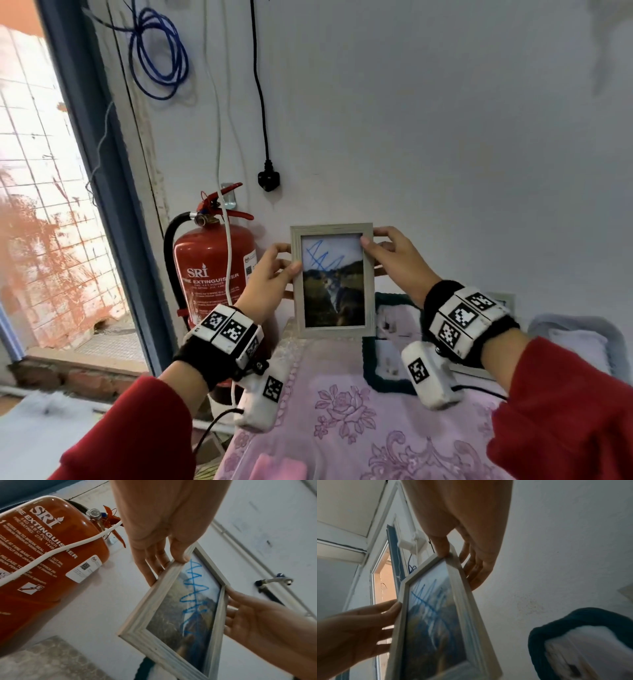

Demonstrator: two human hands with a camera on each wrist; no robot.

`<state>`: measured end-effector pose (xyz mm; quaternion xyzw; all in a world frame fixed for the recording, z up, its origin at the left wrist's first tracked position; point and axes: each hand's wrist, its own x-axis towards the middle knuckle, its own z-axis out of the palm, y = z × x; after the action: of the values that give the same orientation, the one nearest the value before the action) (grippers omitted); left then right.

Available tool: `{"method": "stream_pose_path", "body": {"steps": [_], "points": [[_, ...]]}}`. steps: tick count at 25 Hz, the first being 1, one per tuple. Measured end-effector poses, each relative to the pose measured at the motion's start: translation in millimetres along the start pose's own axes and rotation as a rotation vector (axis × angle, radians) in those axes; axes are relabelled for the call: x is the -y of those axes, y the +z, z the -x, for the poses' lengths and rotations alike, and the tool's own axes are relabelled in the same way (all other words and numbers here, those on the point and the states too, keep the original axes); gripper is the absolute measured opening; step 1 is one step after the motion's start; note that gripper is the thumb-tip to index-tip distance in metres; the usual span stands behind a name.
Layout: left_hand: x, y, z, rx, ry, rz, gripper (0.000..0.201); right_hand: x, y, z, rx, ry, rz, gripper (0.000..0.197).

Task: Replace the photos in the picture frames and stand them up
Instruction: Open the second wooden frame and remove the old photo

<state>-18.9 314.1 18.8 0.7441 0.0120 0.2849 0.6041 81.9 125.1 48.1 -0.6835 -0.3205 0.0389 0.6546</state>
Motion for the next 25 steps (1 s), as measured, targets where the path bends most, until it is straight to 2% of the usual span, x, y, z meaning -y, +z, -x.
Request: {"method": "stream_pose_path", "body": {"steps": [4, 7, 10, 14, 19, 22, 24, 25], "points": [[-32, 18, 41, 0.039, -0.018, 0.067, 0.023, 10, -17, 56, 0.106, 0.023, -0.178, 0.019], [-43, 34, 72, 0.105, -0.039, 0.078, 0.023, 7, -31, 94, 0.163, 0.053, -0.350, 0.029], [-46, 53, 100, 0.134, -0.050, 0.095, 0.019, 0, -45, 133, 0.153, 0.093, -0.430, 0.029], [-39, 78, 128, 0.134, -0.095, 0.146, 0.022, -11, -58, 172, 0.069, 0.142, -0.483, 0.042], [-17, 106, 157, 0.128, -0.178, 0.156, 0.024, -28, -69, 217, -0.085, 0.233, -0.552, 0.019], [0, 118, 177, 0.130, -0.213, 0.140, 0.027, -36, -75, 241, -0.139, 0.273, -0.630, 0.019], [10, 128, 191, 0.131, -0.171, 0.046, 0.030, -42, -78, 255, -0.175, 0.280, -0.585, 0.021], [15, 132, 198, 0.136, -0.096, -0.110, 0.035, -46, -79, 261, -0.192, 0.289, -0.547, 0.023]]}}
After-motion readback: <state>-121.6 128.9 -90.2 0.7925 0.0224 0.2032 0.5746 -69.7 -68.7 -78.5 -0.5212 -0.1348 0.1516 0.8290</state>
